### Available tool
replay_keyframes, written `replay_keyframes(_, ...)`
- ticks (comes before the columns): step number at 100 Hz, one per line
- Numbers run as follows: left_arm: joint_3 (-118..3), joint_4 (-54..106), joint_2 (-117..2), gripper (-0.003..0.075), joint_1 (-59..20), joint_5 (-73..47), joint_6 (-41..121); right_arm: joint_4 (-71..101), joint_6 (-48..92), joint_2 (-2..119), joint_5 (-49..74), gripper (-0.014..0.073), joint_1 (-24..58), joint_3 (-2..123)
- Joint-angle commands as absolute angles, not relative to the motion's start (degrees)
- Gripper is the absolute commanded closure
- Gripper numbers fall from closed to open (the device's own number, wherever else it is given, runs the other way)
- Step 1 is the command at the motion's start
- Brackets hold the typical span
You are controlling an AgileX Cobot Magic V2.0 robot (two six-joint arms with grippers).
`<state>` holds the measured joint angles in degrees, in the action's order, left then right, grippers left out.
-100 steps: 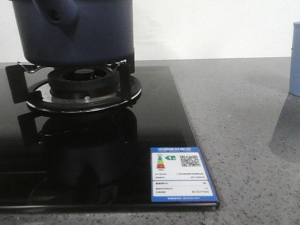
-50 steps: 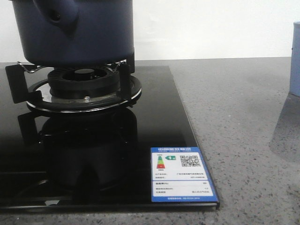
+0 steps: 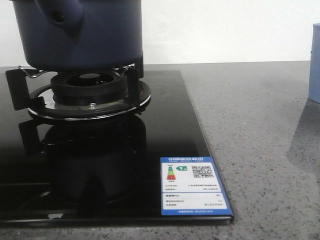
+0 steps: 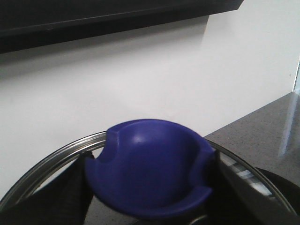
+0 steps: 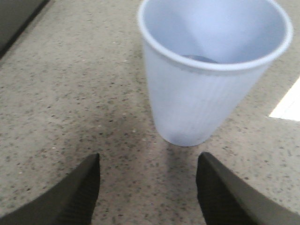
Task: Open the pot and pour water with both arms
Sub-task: 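Close the right gripper around the light blue ribbed cup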
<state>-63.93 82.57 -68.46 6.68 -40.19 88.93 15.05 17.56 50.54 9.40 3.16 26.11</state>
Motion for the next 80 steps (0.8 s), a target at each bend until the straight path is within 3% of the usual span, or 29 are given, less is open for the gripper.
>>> replay_keyframes(1,-66.29,86.85,-66.62,0.0381,6.85,-40.09,88.58,14.73,18.07,50.41,4.87,0.0185,1.64,27.59)
replay_keyframes(80,-66.29,86.85,-66.62,0.0381,6.85,-40.09,88.58,14.73,18.07,51.39,0.38,0.0160,1.70,27.79)
